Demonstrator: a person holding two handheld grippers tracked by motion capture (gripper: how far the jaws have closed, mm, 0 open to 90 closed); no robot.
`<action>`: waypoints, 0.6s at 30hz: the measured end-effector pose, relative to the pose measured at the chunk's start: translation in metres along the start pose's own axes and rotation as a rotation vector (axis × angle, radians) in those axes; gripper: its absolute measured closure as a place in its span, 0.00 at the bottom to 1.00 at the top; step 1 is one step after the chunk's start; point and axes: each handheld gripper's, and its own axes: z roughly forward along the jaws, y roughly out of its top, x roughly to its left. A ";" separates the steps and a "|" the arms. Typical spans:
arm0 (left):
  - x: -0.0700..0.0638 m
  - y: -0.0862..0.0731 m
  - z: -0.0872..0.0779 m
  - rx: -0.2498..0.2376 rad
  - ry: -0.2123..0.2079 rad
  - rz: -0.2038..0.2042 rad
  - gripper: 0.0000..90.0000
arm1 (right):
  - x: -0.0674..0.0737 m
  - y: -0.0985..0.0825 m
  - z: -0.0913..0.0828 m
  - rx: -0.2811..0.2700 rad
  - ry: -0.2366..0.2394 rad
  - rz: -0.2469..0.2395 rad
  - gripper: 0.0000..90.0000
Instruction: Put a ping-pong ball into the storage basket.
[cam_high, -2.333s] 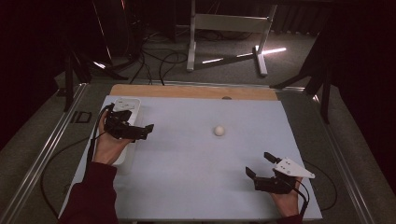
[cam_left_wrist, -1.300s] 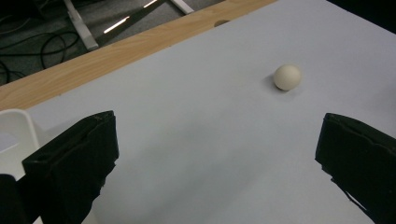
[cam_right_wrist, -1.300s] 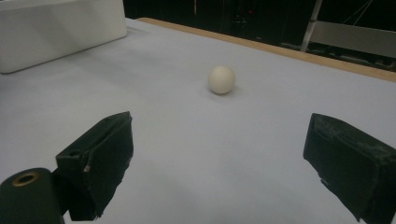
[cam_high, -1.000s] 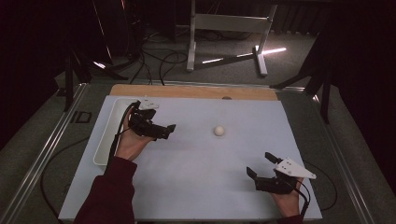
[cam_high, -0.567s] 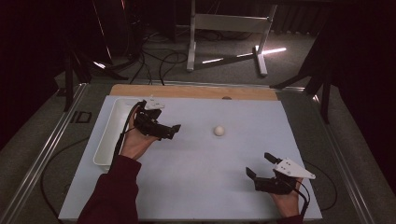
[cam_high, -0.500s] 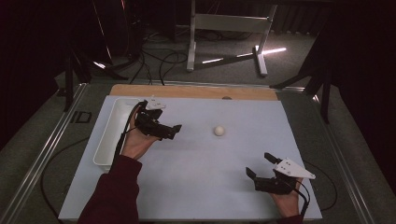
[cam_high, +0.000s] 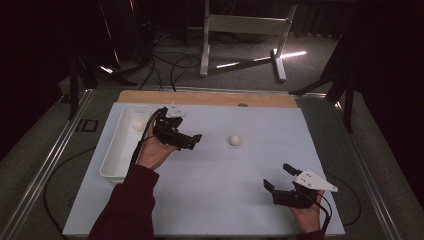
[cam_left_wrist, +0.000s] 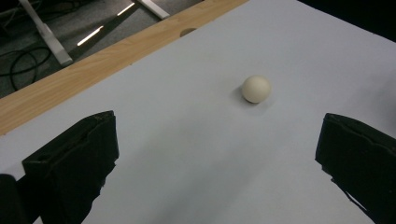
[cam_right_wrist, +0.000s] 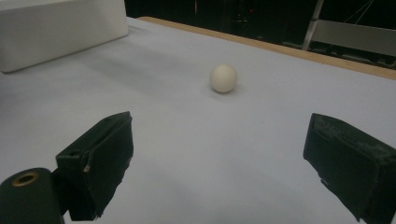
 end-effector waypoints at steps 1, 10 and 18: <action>-0.001 0.001 0.002 0.001 -0.003 0.001 0.00 | 0.000 0.000 0.000 0.000 0.000 0.001 0.09; -0.006 0.007 0.016 0.010 -0.036 0.017 0.00 | 0.000 0.000 0.000 -0.003 0.000 -0.001 0.09; -0.009 0.012 0.025 0.031 -0.062 0.029 0.00 | 0.000 0.001 -0.001 -0.006 0.001 -0.001 0.09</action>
